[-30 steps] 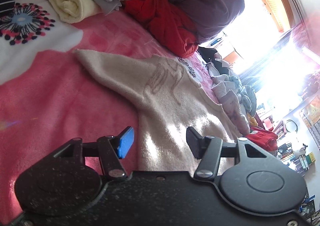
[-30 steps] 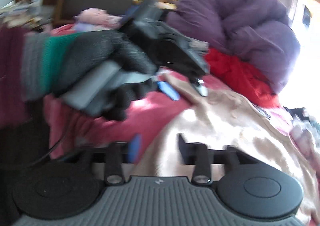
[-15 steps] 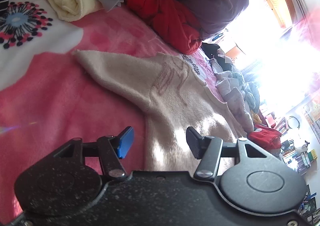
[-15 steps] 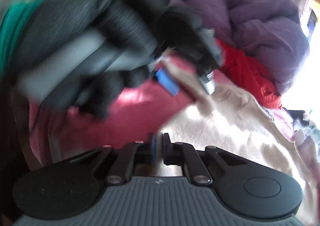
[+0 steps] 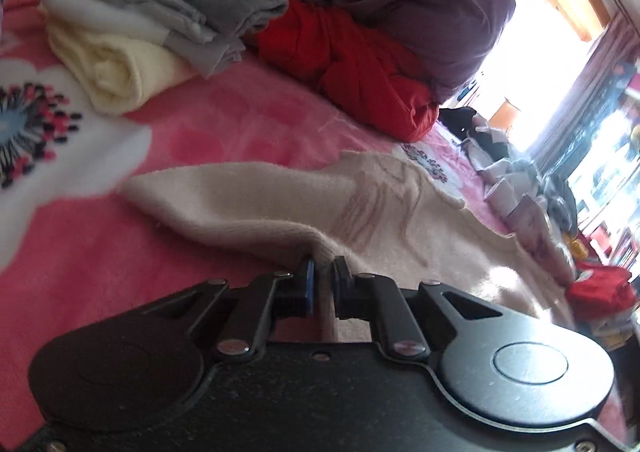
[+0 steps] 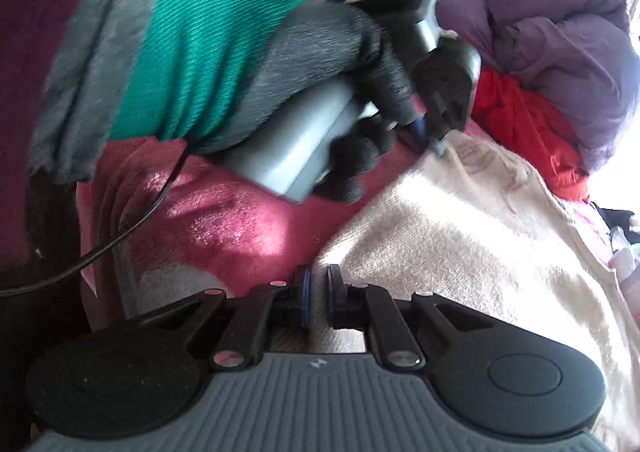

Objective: Fold clothes
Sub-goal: 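Pull the held sweater edge with the right gripper, then open it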

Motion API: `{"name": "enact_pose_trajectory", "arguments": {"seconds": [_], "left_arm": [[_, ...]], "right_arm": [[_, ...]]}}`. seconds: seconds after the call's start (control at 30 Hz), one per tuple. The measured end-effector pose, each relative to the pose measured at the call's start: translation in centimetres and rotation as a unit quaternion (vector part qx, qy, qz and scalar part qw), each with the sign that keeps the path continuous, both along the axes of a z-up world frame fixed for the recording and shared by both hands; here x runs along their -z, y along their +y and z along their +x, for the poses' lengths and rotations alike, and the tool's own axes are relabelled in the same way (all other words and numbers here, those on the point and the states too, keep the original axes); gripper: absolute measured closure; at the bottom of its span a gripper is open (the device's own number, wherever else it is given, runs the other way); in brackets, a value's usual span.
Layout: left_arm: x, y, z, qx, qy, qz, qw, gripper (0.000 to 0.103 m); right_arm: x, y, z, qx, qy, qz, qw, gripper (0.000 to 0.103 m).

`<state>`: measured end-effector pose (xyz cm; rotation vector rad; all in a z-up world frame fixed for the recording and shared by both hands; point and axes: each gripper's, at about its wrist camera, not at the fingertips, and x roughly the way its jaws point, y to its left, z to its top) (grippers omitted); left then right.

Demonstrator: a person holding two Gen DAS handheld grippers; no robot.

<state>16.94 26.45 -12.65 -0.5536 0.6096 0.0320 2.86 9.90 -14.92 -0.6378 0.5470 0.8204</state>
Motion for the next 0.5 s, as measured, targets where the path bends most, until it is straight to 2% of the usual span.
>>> {"name": "enact_pose_trajectory", "arguments": {"seconds": [0.03, 0.1, 0.17, 0.2, 0.27, 0.3, 0.4, 0.5], "left_arm": [[0.6, 0.0, 0.3, 0.0, 0.019, 0.0, 0.9998, 0.092], [1.2, 1.2, 0.3, -0.005, 0.04, -0.04, 0.9984, 0.085], [1.0, 2.4, -0.1, -0.019, 0.051, -0.079, 0.9954, 0.073], [0.5, 2.7, -0.8, -0.033, 0.046, -0.083, 0.9949, 0.06], [-0.8, 2.7, -2.2, -0.051, 0.033, -0.062, 0.9962, 0.061], [-1.4, 2.3, -2.7, -0.044, 0.021, -0.052, 0.9974, 0.061], [-2.6, 0.7, -3.0, -0.001, -0.031, -0.04, 0.9987, 0.061], [-2.5, -0.9, -1.7, 0.053, -0.078, -0.03, 0.9951, 0.061]], "right_arm": [[-0.1, 0.0, 0.0, -0.002, 0.0, -0.001, 1.0, 0.092], [-0.2, 0.1, -0.1, -0.006, 0.001, -0.004, 1.0, 0.091], [-0.3, 0.2, -0.2, -0.009, 0.001, -0.007, 1.0, 0.09], [-0.3, 0.2, -0.2, -0.011, 0.001, -0.009, 1.0, 0.089], [-0.4, 0.3, -0.3, -0.015, 0.002, -0.011, 1.0, 0.089], [-0.4, 0.4, -0.3, -0.013, 0.003, -0.009, 1.0, 0.089], [-0.2, 0.4, -0.6, -0.009, -0.001, -0.004, 1.0, 0.089], [-0.2, 0.2, -1.0, -0.01, 0.0, -0.003, 1.0, 0.089]]}}
